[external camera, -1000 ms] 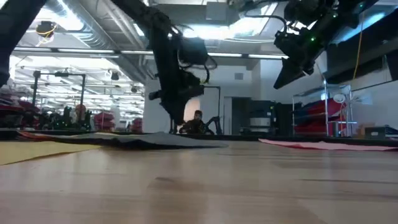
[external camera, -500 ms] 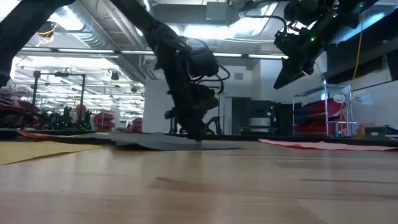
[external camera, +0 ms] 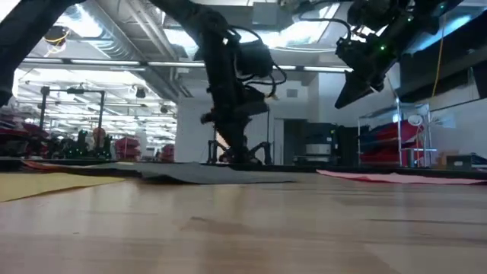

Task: Organize paper
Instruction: Move the black paper to the top center of the table

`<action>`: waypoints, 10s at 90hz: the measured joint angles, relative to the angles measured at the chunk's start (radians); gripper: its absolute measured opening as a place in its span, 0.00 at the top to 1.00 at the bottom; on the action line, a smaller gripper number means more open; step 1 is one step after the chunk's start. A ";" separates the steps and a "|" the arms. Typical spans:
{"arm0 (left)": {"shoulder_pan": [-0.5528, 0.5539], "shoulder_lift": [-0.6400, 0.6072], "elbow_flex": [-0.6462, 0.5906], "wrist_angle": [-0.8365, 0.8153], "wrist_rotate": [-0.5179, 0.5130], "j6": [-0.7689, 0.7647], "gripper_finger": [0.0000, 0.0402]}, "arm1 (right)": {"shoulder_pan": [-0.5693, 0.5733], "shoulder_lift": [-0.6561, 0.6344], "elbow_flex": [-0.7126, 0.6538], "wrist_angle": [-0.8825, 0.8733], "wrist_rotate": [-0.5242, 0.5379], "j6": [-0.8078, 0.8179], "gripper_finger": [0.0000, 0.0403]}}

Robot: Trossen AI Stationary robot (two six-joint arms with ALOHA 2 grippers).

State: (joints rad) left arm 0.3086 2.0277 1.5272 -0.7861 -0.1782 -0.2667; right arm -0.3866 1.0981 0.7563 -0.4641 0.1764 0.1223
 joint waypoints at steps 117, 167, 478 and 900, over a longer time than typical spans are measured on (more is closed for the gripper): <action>0.039 0.119 0.107 -0.097 -0.036 0.010 1.00 | 0.000 0.000 0.000 0.000 0.000 0.003 1.00; 0.047 0.173 0.111 0.121 0.029 0.103 1.00 | 0.000 0.000 0.000 -0.001 0.000 0.003 1.00; 0.041 0.176 0.178 0.080 0.225 0.169 1.00 | 0.000 0.000 0.000 -0.001 0.000 0.030 1.00; -0.096 0.131 0.133 0.130 0.064 0.752 1.00 | 0.000 0.000 0.000 0.000 -0.001 0.029 1.00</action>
State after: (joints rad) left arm 0.2126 2.1586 1.6604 -0.6556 -0.1143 0.4857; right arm -0.3866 1.0981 0.7567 -0.4644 0.1757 0.1516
